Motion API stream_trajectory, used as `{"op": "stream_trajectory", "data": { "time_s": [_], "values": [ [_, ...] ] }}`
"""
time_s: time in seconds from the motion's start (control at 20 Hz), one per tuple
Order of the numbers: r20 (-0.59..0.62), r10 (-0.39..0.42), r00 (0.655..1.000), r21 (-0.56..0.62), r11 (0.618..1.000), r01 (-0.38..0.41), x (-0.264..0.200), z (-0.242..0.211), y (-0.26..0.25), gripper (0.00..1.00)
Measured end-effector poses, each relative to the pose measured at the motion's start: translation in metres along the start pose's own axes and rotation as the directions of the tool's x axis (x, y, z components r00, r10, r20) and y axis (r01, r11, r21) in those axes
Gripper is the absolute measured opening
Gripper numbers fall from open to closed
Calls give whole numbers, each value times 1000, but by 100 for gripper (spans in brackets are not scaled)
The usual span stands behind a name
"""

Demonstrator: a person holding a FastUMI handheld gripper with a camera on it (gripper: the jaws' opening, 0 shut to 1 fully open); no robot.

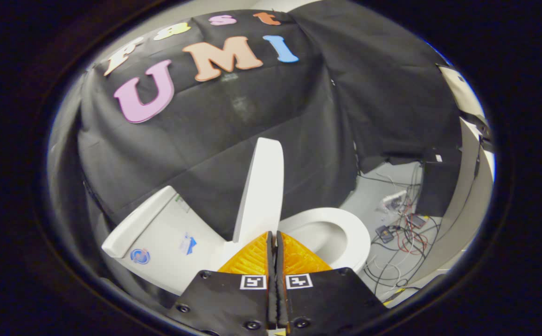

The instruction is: Open the toilet lid.

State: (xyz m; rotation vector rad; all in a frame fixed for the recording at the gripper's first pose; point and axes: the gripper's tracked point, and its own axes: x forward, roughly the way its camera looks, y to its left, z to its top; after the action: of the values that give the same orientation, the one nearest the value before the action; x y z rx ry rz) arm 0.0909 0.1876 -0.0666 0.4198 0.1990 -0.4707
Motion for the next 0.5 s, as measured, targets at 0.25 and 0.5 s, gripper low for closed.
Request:
{"op": "stream_trajectory", "data": {
  "time_s": [0.25, 0.5],
  "values": [
    [62, 140, 988, -121, 984, -132, -9, 10, 65, 2],
    [76, 318, 945, -169, 938, -303, -8, 25, 126, 2]
  ]
}}
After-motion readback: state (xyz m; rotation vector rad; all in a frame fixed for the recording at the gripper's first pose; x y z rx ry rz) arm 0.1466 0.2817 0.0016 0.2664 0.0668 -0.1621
